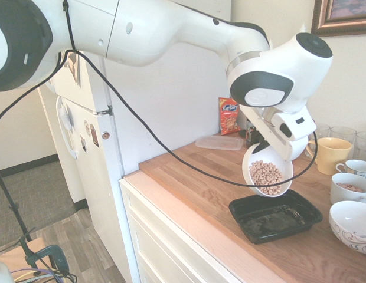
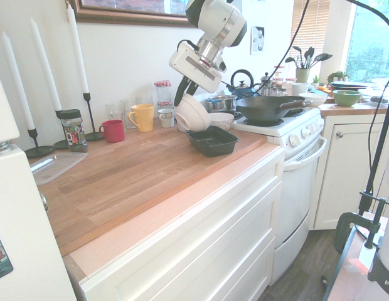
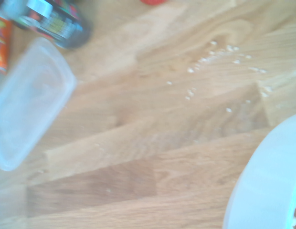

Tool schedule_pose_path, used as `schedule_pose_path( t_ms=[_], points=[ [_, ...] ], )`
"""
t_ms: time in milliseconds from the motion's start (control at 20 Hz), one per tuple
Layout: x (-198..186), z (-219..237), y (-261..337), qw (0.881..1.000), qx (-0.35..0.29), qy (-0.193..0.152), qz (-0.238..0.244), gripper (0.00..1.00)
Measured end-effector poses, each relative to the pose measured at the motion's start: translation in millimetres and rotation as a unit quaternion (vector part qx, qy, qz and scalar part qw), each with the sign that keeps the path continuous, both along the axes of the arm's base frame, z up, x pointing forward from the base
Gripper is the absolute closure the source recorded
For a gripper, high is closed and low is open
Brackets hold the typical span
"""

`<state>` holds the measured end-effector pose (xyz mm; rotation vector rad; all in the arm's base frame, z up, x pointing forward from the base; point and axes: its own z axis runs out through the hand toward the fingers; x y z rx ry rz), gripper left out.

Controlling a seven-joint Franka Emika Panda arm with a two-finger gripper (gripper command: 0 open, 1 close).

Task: Put the cereal into the box

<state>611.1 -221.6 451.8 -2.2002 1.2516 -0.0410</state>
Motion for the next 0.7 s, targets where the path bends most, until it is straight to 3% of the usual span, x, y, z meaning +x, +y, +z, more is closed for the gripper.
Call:
schedule_pose_path(
  t_ms=[700],
  points=[
    [-6, -31, -39, 0.996, 0.078, -0.013, -0.045, 1.00]
  ],
)
